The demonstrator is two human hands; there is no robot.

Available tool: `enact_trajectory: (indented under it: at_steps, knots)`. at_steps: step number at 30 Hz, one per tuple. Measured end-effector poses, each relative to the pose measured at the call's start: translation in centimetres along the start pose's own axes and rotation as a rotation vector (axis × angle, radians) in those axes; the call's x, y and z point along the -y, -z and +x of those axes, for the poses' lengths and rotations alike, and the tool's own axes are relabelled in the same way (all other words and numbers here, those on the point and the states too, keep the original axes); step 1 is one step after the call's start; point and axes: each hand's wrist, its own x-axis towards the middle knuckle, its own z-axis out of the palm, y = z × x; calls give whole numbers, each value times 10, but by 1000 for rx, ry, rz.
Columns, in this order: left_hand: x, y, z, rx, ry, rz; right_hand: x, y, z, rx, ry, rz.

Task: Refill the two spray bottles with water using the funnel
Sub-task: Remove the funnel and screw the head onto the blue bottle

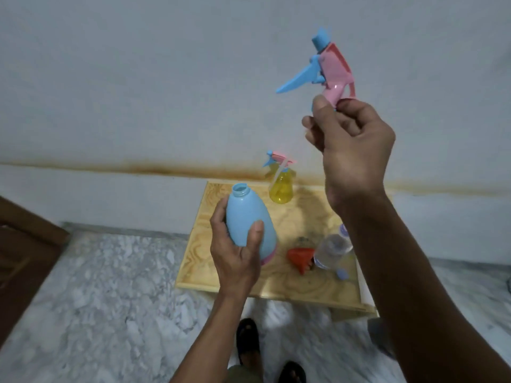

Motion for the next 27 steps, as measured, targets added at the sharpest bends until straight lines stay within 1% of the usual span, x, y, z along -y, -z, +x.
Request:
enact_trajectory:
  at_steps: [3,7,10,16,23,27]
  knots:
    - [-9,2,-15,19,-46,28,21,0,-10,67,33,48]
    - [-15,10,-33,36,-103,1,29,6,-25,123,40,76]
    - [-16,15,-40,40,-96,-29,29,7,-36,140,47,50]
    - [-22,23,-33,31,-70,-71,11,0,-53,246,57,-71]
    - [-37,38,-4,58,-78,-96,-27,-5,-66,431,-104,-199]
    - [-41,43,9,91,-86,-133,-38,-10,-71,473,-142,-221]
